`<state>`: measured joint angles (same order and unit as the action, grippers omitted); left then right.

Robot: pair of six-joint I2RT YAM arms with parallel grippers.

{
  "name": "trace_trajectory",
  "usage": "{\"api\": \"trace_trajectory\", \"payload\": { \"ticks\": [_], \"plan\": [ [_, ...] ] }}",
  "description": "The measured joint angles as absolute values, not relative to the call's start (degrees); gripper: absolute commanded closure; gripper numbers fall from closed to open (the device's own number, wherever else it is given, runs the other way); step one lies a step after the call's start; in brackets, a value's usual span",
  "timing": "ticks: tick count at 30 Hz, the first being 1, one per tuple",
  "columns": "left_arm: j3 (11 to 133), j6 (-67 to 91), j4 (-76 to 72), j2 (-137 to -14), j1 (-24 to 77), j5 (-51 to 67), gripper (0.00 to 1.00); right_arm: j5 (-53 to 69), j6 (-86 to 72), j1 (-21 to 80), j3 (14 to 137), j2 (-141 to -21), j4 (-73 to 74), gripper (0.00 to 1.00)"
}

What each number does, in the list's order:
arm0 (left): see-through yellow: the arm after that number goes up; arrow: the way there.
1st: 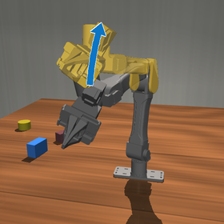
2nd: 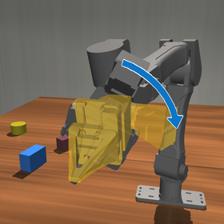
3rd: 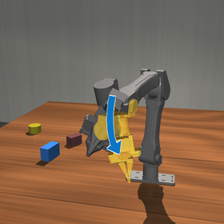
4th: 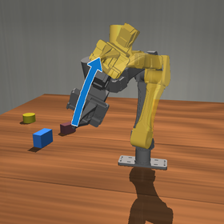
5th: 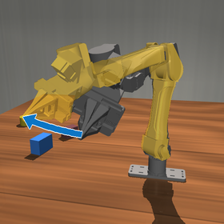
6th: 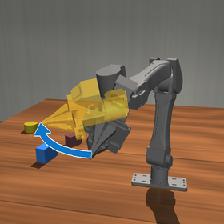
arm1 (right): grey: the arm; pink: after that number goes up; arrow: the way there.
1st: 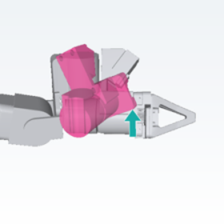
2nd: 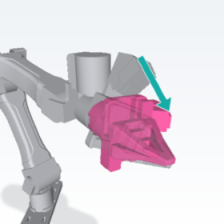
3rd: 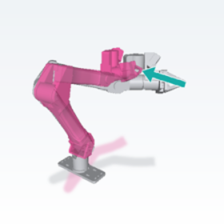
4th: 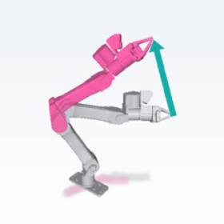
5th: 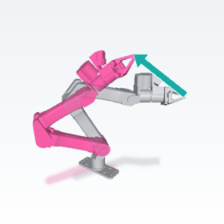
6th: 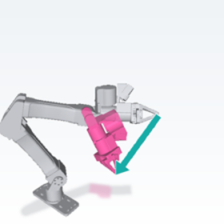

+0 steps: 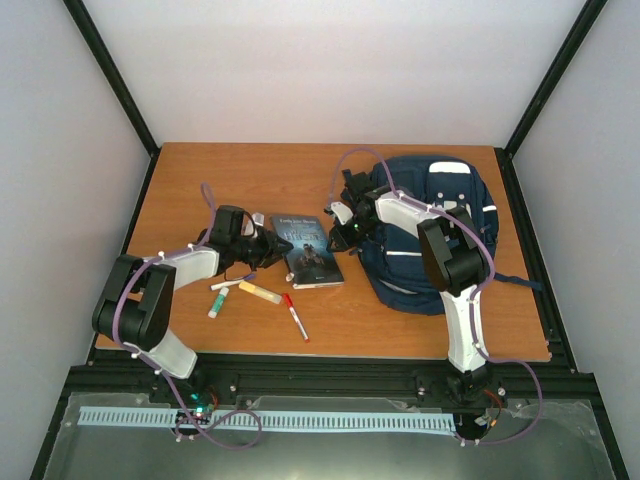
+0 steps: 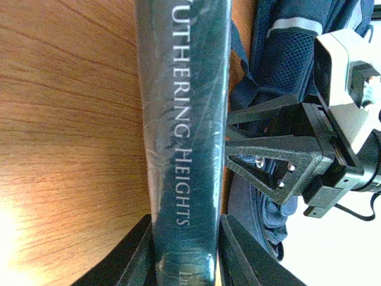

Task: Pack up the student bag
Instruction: Pick up the book from the center of the board.

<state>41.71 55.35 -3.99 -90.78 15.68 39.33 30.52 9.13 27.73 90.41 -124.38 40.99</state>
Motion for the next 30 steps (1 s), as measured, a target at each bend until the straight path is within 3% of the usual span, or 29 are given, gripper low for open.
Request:
{"api": "trace_trajectory", "payload": {
  "ticks": [10, 17, 30],
  "plan": [
    [41.8, 55.5, -2.3, -89.8, 15.9, 39.0, 0.99, 30.5, 9.1, 27.7, 90.3, -124.3, 40.8, 0.61],
    [45.5, 52.7, 3.6, -88.4, 16.8, 38.8, 0.99, 27.6, 7.9, 26.6, 88.4, -119.6, 41.6, 0.5],
    [56.0, 37.1, 15.9, -75.2, 25.4, 41.0, 0.99, 35.3, 19.5, 11.4, 88.2, -82.9, 48.7, 0.23]
  ]
}}
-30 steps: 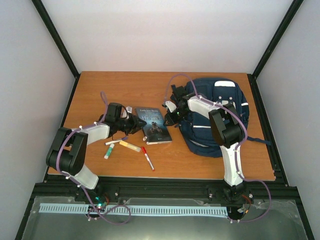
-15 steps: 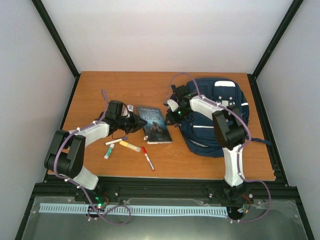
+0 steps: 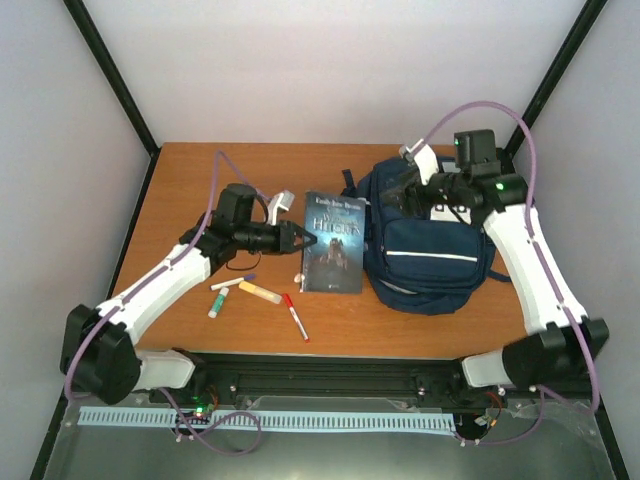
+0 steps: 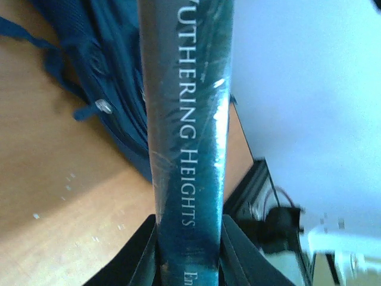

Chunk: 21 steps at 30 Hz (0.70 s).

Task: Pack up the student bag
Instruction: Pick up the book from the center of the board.

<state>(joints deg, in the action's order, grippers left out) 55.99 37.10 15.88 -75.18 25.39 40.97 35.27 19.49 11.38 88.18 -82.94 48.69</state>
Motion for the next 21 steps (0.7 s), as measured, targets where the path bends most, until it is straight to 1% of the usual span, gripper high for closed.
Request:
{"api": "trace_trajectory", "payload": {
  "ticks": [4, 8, 12, 18, 21],
  "plan": [
    [55.4, 30.9, 22.2, -69.9, 29.9, 42.8, 0.99, 39.2, 27.3, 11.7, 82.2, -73.3, 51.8, 0.18],
    [53.5, 24.8, 29.0, -62.5, 31.0, 45.4, 0.99, 44.1, 33.7, 11.7, 78.1, -68.7, 56.0, 0.17],
    [53.3, 18.9, 36.6, -57.8, 31.1, 47.7, 0.99, 50.0, 37.6, 12.9, 76.3, -69.1, 59.9, 0.16],
    [52.6, 15.7, 41.2, -54.3, 31.6, 51.2, 0.99, 54.7, 38.2, 22.6, 76.1, -72.9, 62.2, 0.16],
    [52.6, 15.1, 41.8, -53.8, 31.7, 52.1, 0.99, 55.2, 38.2, 25.0, 76.5, -74.0, 63.4, 0.17]
  ]
}}
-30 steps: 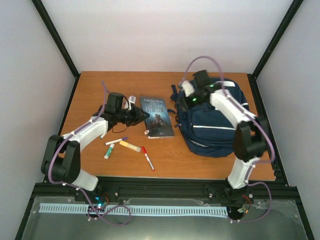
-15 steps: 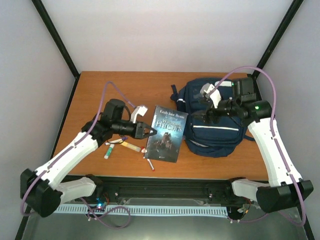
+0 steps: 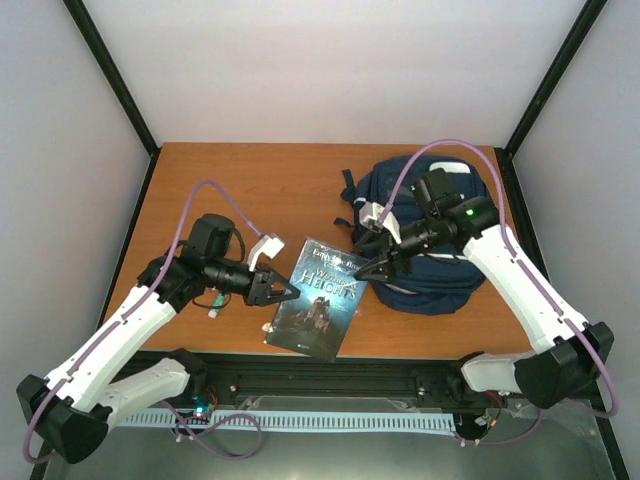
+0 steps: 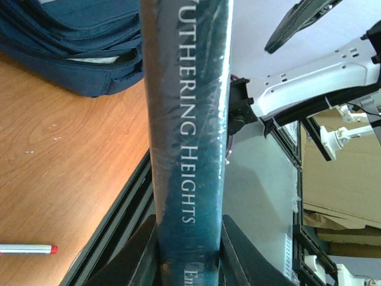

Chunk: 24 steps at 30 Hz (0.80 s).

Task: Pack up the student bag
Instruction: Pick up the book from the center of the board.

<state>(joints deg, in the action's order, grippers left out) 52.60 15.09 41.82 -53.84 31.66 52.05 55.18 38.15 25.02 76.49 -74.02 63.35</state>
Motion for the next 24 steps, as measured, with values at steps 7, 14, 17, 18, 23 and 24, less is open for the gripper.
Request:
{"api": "trace_trajectory", "payload": {
  "ticks": [7, 14, 17, 18, 23, 24],
  "plan": [
    [52.6, 14.1, 42.7, -53.2, 32.0, 53.8, 0.99, 57.3, 39.1, 29.8, 77.6, -78.4, 67.0, 0.26],
    [52.7, 11.6, 44.1, -53.2, 32.3, 54.7, 0.99, 63.0, 42.8, 31.0, 79.9, -84.3, 73.0, 0.71],
    [52.7, 10.4, 44.5, -53.1, 32.6, 54.4, 0.94, 65.5, 42.4, 30.9, 80.0, -85.8, 75.0, 0.86],
    [52.7, 9.5, 44.6, -53.1, 32.6, 54.0, 0.84, 66.6, 42.0, 30.9, 80.0, -86.1, 76.0, 0.89],
    [52.7, 9.4, 43.5, -53.0, 32.6, 53.3, 0.29, 66.3, 42.7, 31.0, 80.9, -86.8, 77.8, 0.97],
    [52.7, 9.9, 42.8, -52.9, 32.6, 53.2, 0.28, 65.6, 43.0, 31.0, 81.4, -87.0, 78.1, 0.97]
  ]
}}
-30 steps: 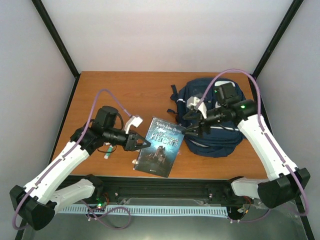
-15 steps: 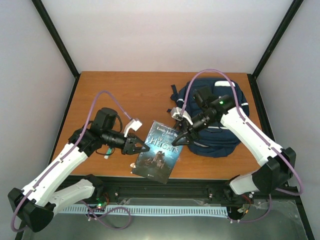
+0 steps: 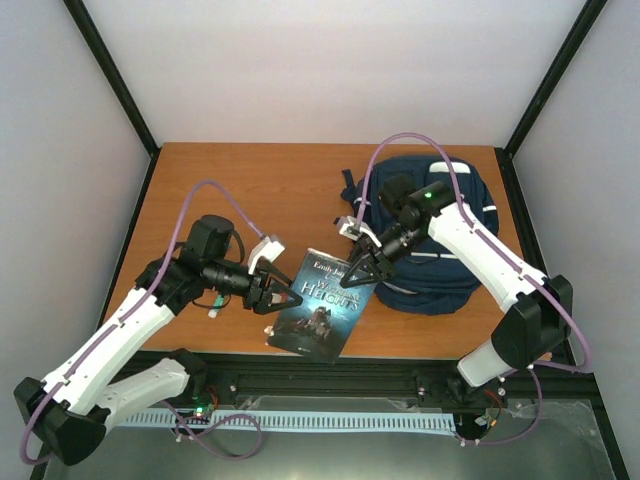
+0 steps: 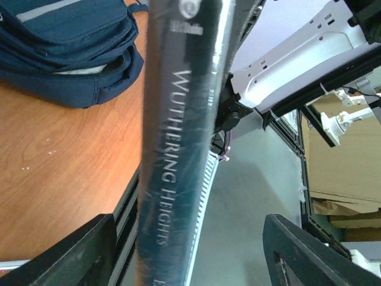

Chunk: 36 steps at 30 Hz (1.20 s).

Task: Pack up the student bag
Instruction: Pick up the book from the center of the board.

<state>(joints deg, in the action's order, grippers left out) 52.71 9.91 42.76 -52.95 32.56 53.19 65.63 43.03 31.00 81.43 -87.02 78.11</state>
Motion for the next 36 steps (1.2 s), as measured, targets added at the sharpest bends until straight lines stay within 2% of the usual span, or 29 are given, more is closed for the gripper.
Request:
{"api": "trace_trajectory", "payload": {
  "ticks": [9, 13, 20, 22, 25, 27, 29, 32, 34, 36],
  "plan": [
    [48.9, 13.1, 37.2, -49.6, 32.6, 51.7, 0.25, 65.3, 47.0, 25.7, 90.9, -89.8, 84.3, 0.97],
    [46.3, 14.4, 35.6, -49.2, 32.6, 50.5, 0.3, 65.6, 47.0, 24.0, 94.0, -90.0, 85.4, 0.97],
    [44.9, 16.3, 35.0, -47.8, 32.6, 50.3, 0.51, 66.8, 46.7, 23.6, 96.3, -90.0, 86.1, 0.97],
    [44.8, 16.4, 34.8, -46.9, 32.6, 50.4, 0.6, 67.4, 46.5, 23.6, 96.3, -90.0, 86.5, 0.96],
    [44.3, 16.7, 34.5, -45.9, 32.6, 50.6, 0.81, 68.3, 46.2, 23.5, 96.3, -90.0, 87.3, 0.95],
    [43.8, 15.7, 33.3, -45.0, 32.6, 52.5, 0.88, 68.7, 46.1, 23.4, 96.3, -90.0, 87.5, 0.86],
    [43.8, 15.4, 32.7, -44.2, 32.8, 53.3, 0.91, 69.8, 45.7, 23.2, 96.2, -90.2, 88.4, 0.66],
    [43.8, 16.3, 32.8, -43.7, 32.8, 53.8, 0.98, 70.0, 45.2, 23.0, 96.2, -90.1, 87.3, 0.43],
    [43.3, 17.7, 33.5, -43.8, 32.8, 53.3, 0.99, 69.5, 44.4, 21.9, 95.4, -89.5, 84.9, 0.34],
    [42.8, 19.0, 33.9, -43.8, 32.8, 52.5, 0.99, 68.1, 43.4, 19.6, 92.7, -87.4, 82.0, 0.31]
  ]
}}
